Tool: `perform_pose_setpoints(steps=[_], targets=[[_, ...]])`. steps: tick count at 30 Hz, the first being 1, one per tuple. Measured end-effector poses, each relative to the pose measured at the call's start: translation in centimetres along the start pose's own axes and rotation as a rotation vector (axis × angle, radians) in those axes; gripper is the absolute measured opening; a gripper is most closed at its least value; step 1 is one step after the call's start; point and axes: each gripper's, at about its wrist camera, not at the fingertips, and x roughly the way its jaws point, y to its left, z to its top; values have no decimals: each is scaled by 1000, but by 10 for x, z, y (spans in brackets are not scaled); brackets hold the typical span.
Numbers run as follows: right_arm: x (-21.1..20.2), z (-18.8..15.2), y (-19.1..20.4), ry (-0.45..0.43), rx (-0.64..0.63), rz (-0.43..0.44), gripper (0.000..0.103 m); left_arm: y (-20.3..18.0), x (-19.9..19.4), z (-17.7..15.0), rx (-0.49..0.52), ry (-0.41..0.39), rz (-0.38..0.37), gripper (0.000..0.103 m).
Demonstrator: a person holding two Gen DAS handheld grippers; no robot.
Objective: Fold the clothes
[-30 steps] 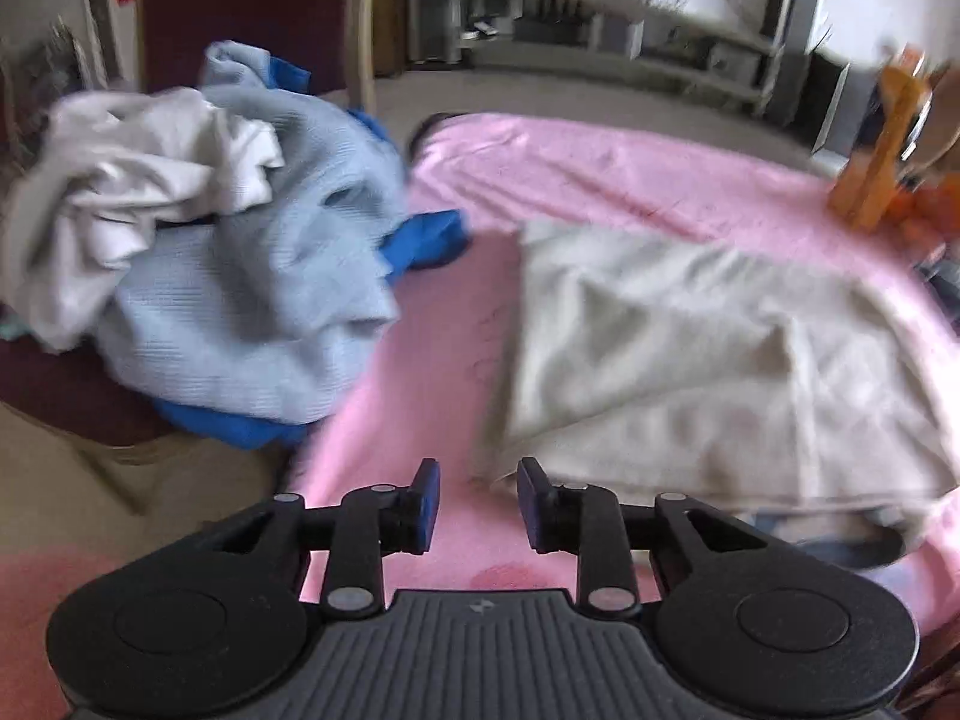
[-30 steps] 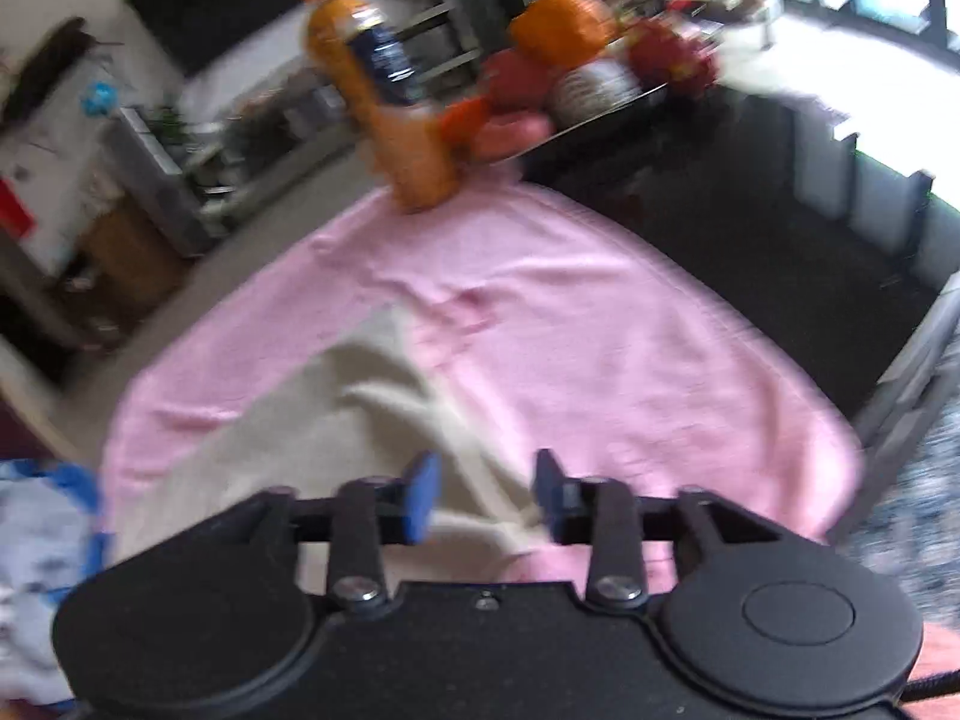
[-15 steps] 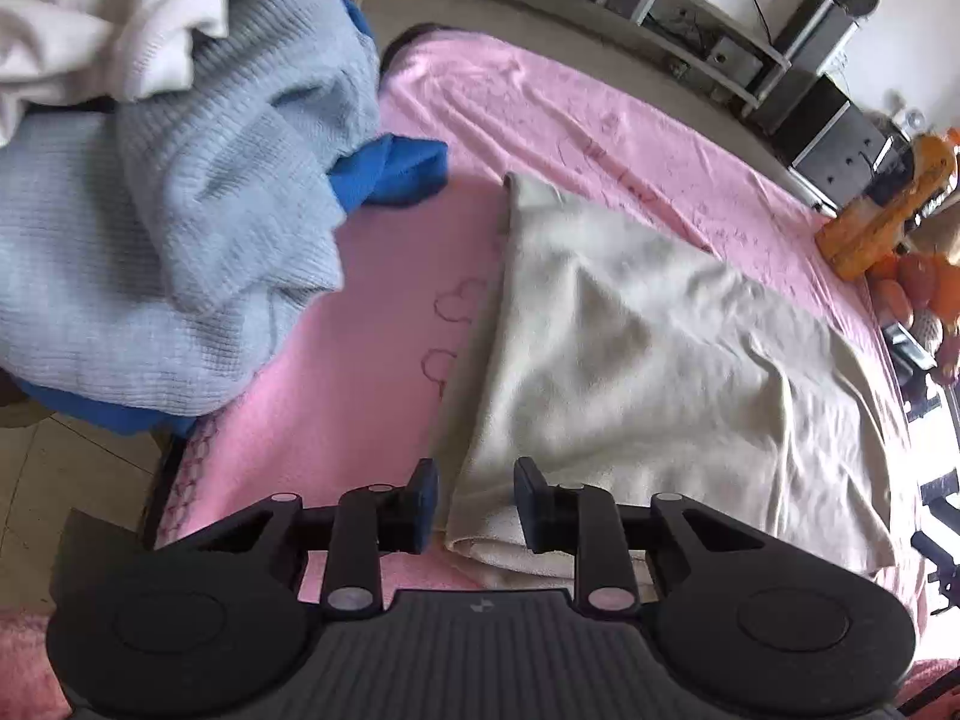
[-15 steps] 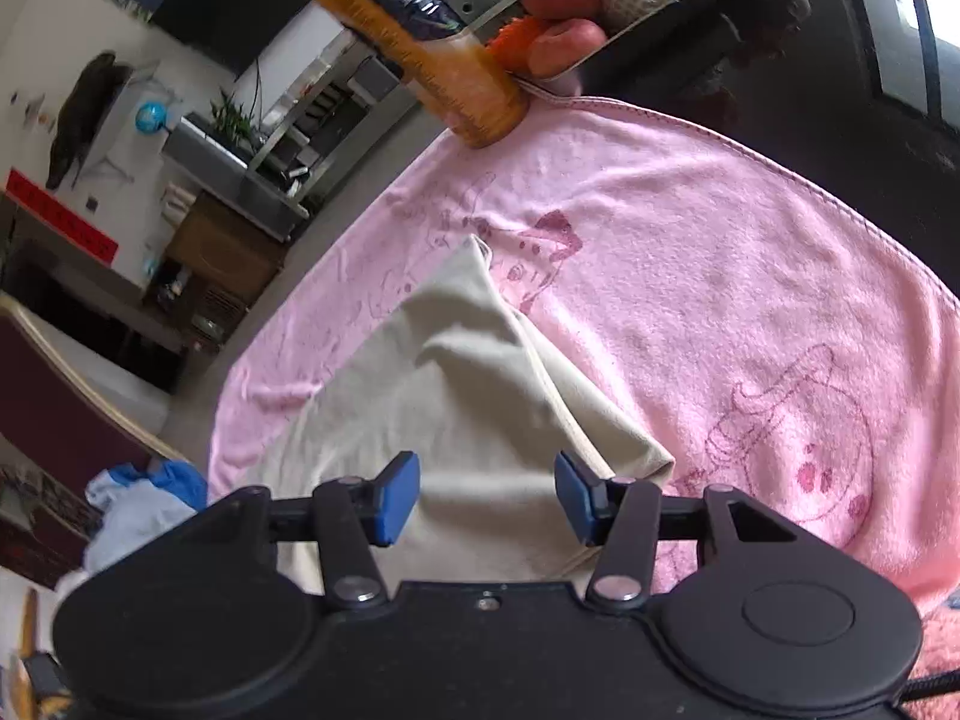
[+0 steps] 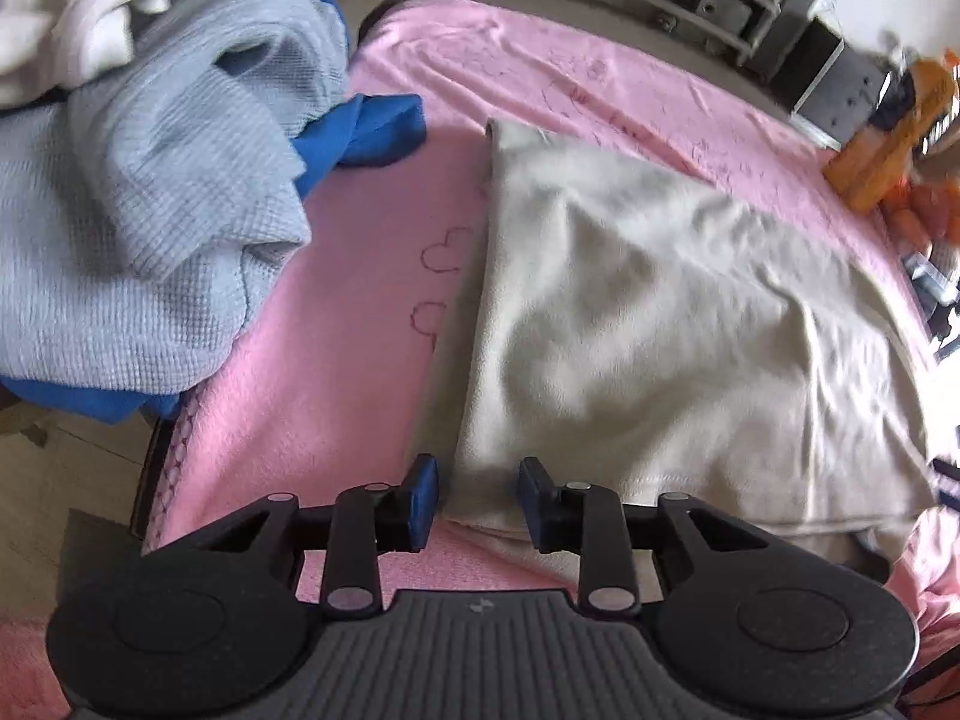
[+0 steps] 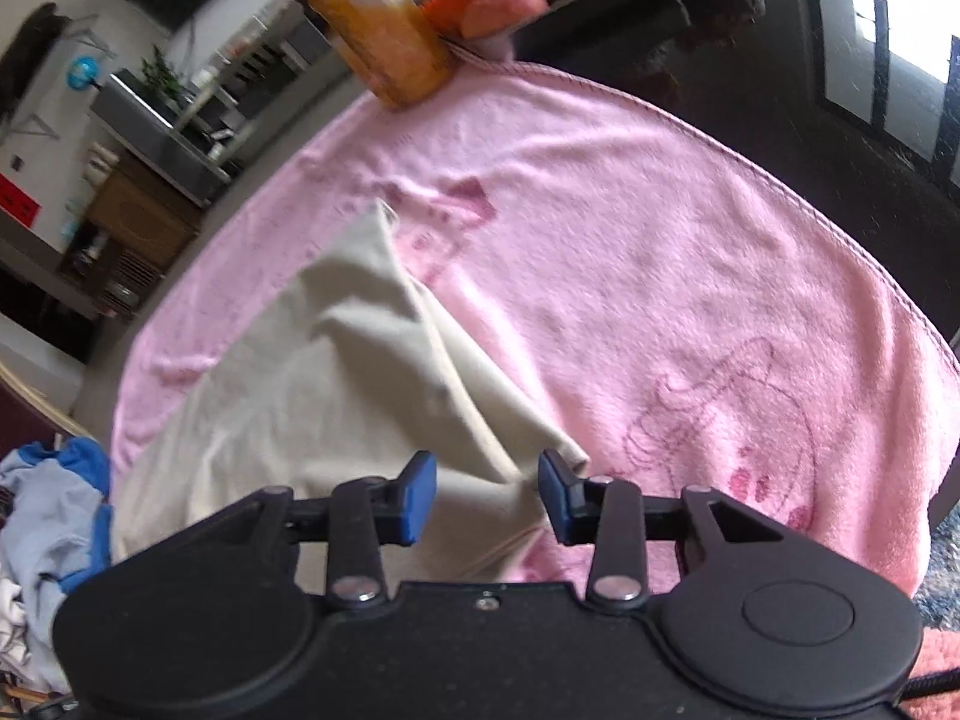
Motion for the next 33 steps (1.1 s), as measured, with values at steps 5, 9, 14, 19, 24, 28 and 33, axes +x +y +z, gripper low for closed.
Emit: perform_pose_setpoints(steps=[5,9,14,19,24,28,33], targets=[[6,-2,0,25,-21,-27,38,2,-1,2,-30,-17,-16,31],[6,3,-7,21,36,22,38,-4,4,-2,23,1,15,30],[10,9,-10,9,63,36,32,-5,5,-3,46,-3,25,30],[20,14,-9,8,36,3,22,-7,6,-4,57,-5,31,31],[17,7,7,-3,-93,-20,5,-8,6,-4,70,-7,37,31],[0,2,25,-136,-223,-114,3,-10,8,-4,87,-10,45,32],[19,0,32,-57,-304,-223,6,-14,10,-5,111,-15,58,32]])
